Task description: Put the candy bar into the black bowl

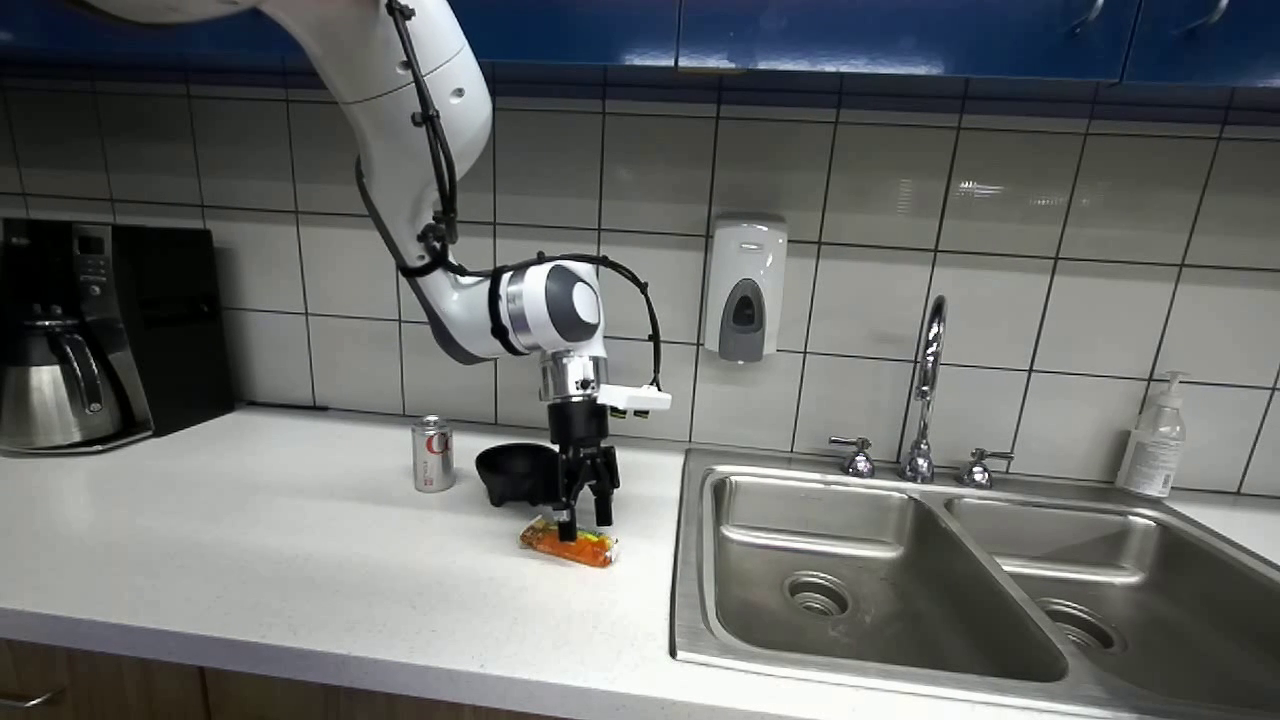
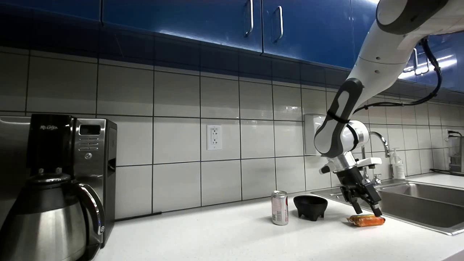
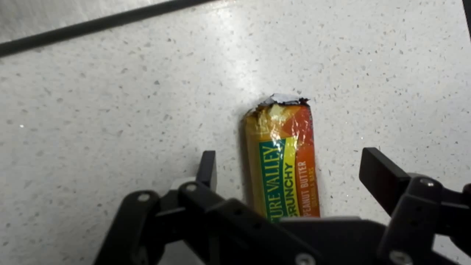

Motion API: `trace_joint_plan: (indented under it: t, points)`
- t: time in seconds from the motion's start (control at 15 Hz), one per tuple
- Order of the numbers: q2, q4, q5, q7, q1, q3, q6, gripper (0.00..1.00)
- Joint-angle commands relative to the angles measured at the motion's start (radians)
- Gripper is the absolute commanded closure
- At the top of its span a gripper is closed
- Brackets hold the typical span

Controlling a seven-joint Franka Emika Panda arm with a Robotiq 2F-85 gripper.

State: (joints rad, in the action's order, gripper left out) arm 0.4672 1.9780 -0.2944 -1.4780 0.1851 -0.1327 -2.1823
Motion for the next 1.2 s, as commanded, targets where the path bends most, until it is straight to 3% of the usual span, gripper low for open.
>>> trace_joint_plan:
  t: [0.0,0.13,0.2,0.33,0.73,1.13]
  points:
    - [0.022,-0.037,-0.002,-0.032,0.024,0.020,0.018,0.00]
    - [0.026,-0.039,0.002,-0.035,0.025,0.022,0.020,0.04]
    - [0.028,-0.041,0.003,-0.035,0.026,0.022,0.021,0.26]
    - [0.031,-0.044,0.003,-0.034,0.027,0.023,0.022,0.32]
    - [0.037,-0.053,0.012,-0.044,0.036,0.026,0.025,0.80]
    - [0.021,-0.034,0.001,-0.027,0.034,0.018,0.017,0.84]
